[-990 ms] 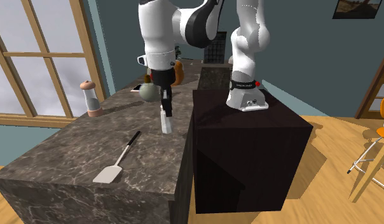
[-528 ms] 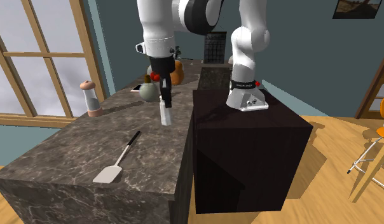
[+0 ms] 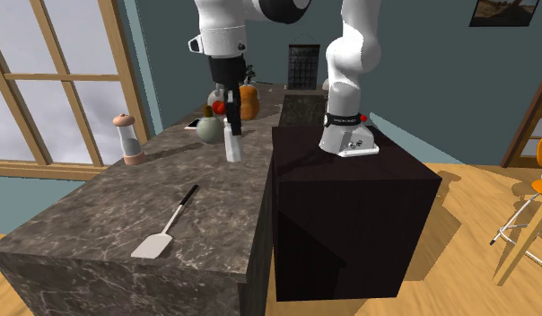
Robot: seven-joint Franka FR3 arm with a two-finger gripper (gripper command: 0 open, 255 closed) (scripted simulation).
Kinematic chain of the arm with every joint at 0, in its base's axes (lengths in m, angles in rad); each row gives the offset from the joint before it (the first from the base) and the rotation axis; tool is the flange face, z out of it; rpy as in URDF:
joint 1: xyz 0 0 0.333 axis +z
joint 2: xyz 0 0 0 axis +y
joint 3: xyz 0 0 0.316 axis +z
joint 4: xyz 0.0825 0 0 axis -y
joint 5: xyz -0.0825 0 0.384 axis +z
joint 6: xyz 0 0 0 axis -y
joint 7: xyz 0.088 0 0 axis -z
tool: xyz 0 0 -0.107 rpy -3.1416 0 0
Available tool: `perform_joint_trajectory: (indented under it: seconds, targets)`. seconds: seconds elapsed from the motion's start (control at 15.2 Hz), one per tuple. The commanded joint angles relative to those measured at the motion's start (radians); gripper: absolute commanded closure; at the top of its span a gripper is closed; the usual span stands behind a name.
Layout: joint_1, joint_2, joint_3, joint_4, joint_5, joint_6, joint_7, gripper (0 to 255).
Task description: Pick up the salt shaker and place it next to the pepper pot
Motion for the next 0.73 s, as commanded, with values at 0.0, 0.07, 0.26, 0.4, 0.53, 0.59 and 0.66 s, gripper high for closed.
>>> perform_joint_trajectory:
  seconds: [0.0,0.07,0.26,0.4,0.53,0.59,0.66]
  targets:
    - [0.001,-0.018,-0.003,0.009,0.012,-0.024,-0.011,255]
    - [0.001,-0.028,-0.005,0.015,0.018,-0.038,-0.017,255]
    - [0.003,-0.055,-0.010,0.034,0.034,-0.080,-0.031,255]
    - [0.004,-0.071,-0.014,0.048,0.043,-0.108,-0.040,255]
    - [0.005,-0.086,-0.017,0.063,0.051,-0.136,-0.048,255]
    - [0.006,-0.094,-0.019,0.071,0.055,-0.149,-0.052,255]
    - [0.006,-0.101,-0.021,0.079,0.058,-0.163,-0.056,255]
